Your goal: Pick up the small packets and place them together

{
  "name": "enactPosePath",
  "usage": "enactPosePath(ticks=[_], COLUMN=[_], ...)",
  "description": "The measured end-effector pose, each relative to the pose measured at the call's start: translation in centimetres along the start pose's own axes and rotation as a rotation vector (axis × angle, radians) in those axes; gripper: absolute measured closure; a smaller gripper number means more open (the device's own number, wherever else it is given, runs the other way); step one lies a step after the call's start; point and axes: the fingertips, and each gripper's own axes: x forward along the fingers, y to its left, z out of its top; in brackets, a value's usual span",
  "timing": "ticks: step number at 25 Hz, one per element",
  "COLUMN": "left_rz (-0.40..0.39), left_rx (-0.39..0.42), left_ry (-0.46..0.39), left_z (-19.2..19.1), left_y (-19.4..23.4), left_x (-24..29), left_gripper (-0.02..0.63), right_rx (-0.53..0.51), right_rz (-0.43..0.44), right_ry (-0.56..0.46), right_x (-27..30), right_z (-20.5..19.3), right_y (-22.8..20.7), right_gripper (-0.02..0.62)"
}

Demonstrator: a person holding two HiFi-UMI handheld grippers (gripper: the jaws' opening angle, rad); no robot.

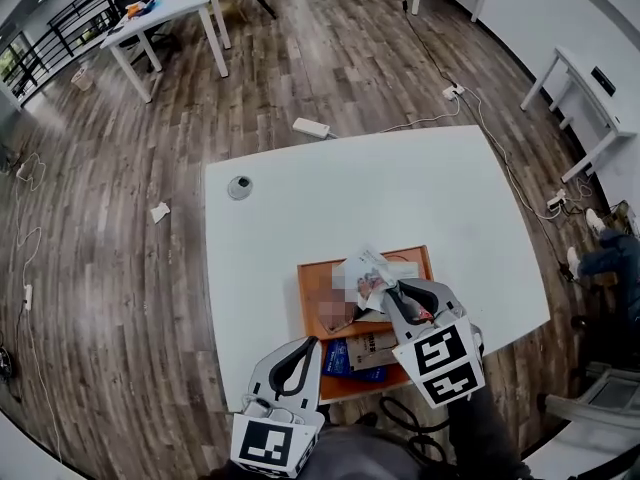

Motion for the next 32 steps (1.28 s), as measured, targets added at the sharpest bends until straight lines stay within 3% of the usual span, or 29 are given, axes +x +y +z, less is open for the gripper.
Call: enactPosePath(ticks=[4, 10, 14, 19, 32], left_rz=[0.007, 0.012, 0.003, 0.002, -0.034], left_rx=[-0.015, -0.023, -0.020, -0.021, 0.029], left_ry=[0.013, 0.025, 0.022, 0.028, -0.011], left_z=[-0.4, -0.7, -0.8, -0.5, -1.0], left_y=[0.9, 1.0, 0.9, 0.4, -3.5], left_x=[0.5, 0.6, 0.5, 0.3, -1.1], left_gripper=[0.603, 0.603, 0.603, 0.603, 0.603], right_rx=[-0.008, 0.013, 0.009, 0.013, 0.020], right_rz=[0.014, 0.043, 0.046, 0.049, -0.026], right_ry=[0.034, 0.048, 0.033, 0.003, -0.062], right_x=[1.5, 2.2, 2.0, 1.1, -3.4], right_z=[-0.7, -1.4, -1.2, -0.8, -2.6], right_y=[0.4, 0.9, 1.1, 1.1, 0.5], right_gripper=[0.526, 0.457, 0.455, 0.408, 0.408])
